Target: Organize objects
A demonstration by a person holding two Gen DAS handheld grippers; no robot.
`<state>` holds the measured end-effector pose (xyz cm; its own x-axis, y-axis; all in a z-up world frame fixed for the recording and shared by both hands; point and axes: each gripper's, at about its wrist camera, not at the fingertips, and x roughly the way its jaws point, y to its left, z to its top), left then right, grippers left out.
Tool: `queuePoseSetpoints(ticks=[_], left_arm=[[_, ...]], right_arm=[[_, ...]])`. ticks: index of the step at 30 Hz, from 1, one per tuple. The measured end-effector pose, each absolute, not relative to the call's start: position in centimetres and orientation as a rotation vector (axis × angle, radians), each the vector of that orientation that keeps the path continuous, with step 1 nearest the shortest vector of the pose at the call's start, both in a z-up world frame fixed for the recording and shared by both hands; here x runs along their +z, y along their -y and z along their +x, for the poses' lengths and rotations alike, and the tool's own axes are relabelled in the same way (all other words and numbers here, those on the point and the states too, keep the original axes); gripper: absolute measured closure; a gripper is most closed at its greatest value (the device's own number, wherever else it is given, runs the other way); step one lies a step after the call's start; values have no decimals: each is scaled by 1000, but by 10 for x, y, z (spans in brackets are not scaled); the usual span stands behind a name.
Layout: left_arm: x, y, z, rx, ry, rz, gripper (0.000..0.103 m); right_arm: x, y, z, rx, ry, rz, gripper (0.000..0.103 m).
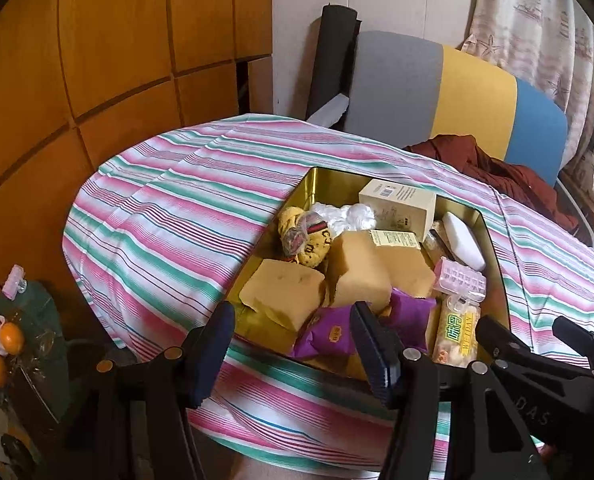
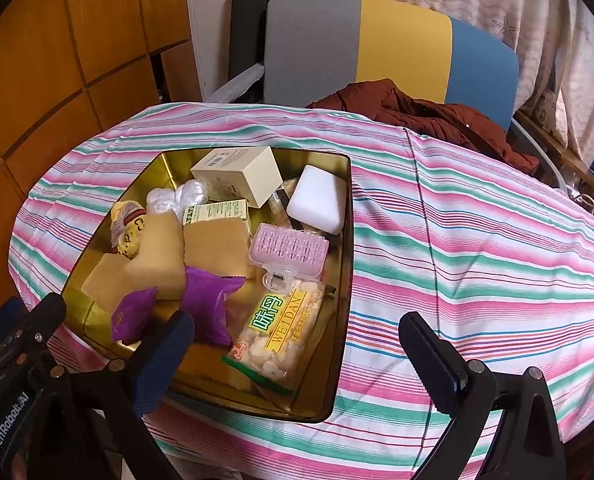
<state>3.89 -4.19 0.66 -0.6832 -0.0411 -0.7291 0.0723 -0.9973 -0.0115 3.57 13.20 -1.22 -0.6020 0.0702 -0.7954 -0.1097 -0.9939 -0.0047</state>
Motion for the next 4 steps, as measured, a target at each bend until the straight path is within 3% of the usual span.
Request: queuePoseSetpoints(ticks=[4], left_arm=[[7,41,39,-2822,-43,1216,42]], right_arm=[[-13,-132,35,2722,-72,-1356,0]])
